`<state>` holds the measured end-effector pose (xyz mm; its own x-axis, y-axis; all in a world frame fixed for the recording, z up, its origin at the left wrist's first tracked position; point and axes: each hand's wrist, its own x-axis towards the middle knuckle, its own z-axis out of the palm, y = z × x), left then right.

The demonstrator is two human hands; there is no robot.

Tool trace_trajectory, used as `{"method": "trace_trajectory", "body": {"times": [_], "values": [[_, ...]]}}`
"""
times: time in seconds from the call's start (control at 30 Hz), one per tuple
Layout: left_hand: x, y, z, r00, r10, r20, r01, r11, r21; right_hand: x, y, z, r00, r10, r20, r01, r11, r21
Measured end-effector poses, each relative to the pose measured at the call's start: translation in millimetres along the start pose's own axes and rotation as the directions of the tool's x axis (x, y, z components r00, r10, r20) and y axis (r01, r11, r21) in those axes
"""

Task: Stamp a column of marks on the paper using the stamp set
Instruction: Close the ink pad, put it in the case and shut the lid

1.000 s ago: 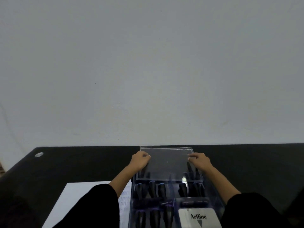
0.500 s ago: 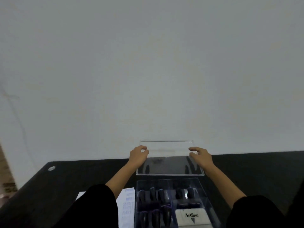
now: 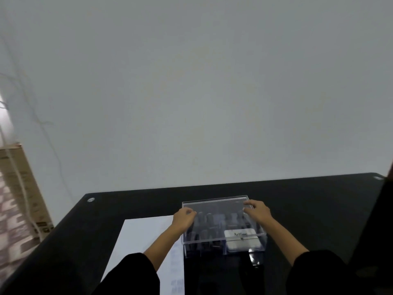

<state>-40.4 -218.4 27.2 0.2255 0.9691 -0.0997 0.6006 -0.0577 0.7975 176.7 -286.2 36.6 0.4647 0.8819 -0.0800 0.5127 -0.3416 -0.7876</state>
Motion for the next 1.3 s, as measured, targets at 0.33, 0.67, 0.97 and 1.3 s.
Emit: {"method": "trace_trajectory", "body": {"times": [0.33,0.67,0.97,1.3], "values": [[-1.4,-6.8,7.1,1.000,-0.029,0.009,0.029,0.999,0.014,-0.8,13.3,9.1,1.000,0.018,-0.024,-0.018,1.000,-0.008],[-2.6,-14.6,18.0,1.000,-0.008,-0.020,0.009,0.997,0.078,2.4,32.9,21.1,0.997,-0.029,-0.078,0.017,0.988,-0.153],[-13.2,-25.3,40.1,0.995,0.064,-0.078,-0.045,0.974,0.223,-3.4,48.7,31.1,0.993,-0.081,-0.083,0.063,0.976,-0.206],[-16.8,-37.8,51.3,0.980,0.124,-0.158,-0.056,0.924,0.378,-2.5,57.3,38.0,0.980,-0.102,-0.171,0.059,0.968,-0.245]]}}
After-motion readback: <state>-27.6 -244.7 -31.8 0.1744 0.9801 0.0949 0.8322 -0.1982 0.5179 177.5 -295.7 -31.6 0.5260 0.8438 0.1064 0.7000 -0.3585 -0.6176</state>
